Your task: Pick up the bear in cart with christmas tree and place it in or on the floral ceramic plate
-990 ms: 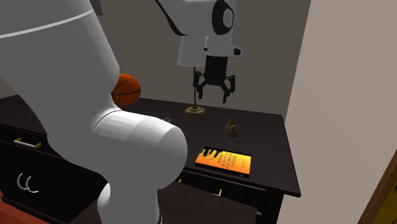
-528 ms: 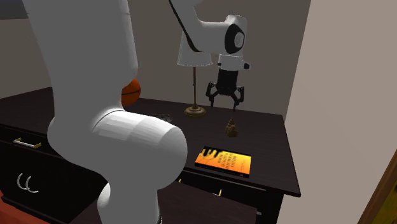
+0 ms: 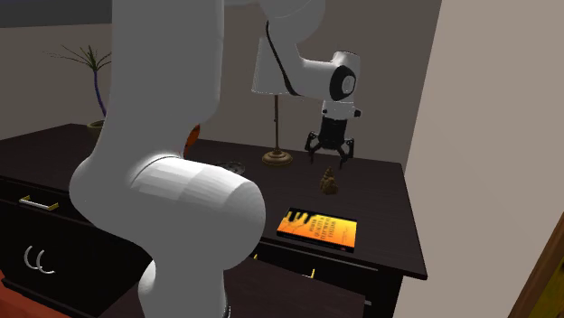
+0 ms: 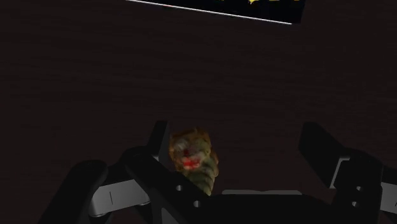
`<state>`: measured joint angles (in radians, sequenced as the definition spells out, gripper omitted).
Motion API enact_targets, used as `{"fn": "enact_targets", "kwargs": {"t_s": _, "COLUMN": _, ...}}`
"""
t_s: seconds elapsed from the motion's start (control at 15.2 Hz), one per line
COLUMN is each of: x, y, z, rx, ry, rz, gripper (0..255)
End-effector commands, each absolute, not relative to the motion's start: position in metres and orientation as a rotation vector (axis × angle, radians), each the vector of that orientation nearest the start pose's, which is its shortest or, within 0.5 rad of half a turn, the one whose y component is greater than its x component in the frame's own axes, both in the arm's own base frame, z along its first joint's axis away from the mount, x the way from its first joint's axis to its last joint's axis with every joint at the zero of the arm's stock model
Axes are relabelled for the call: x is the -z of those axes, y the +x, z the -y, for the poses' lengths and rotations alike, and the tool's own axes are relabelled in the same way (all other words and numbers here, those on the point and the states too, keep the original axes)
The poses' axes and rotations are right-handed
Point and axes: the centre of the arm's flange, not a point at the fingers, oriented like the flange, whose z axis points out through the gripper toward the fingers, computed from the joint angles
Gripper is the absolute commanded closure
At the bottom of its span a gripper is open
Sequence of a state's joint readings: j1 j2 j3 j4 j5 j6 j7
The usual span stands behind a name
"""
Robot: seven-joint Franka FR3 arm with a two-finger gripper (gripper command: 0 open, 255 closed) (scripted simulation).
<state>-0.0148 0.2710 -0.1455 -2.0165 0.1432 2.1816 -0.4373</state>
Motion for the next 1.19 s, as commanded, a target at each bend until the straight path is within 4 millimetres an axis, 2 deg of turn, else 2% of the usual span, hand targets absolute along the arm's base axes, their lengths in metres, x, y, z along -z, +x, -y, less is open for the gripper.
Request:
{"fn": "enact_targets", "kwargs": {"t_s": 0.0, "x": -0.29, "y": 0.599, "z": 0.092, "rx": -0.112, "ry": -3.016, "rz": 0.318, "gripper": 0}}
{"fn": "enact_targets", "kwargs": {"t_s": 0.4, "x": -0.239, "y": 0.659, "z": 0.102, "rx": -0.105, "ry": -2.989, "rz": 0.39, "gripper": 0}}
{"fn": "enact_targets", "kwargs": {"t_s": 0.46, "x": -0.239, "y": 0.66, "z": 0.102, "rx": -0.105, "ry": -2.989, "rz": 0.391, "gripper": 0}}
{"fn": "enact_targets", "kwargs": {"t_s": 0.92, "x": -0.199, "y": 0.656, "z": 0.097, "rx": -0.105, "ry": -2.989, "rz": 0.391, "gripper": 0}}
{"fn": "enact_targets", "kwargs": {"t_s": 1.12, "x": -0.199, "y": 0.656, "z": 0.097, "rx": -0.105, "ry": -2.989, "rz": 0.391, "gripper": 0}}
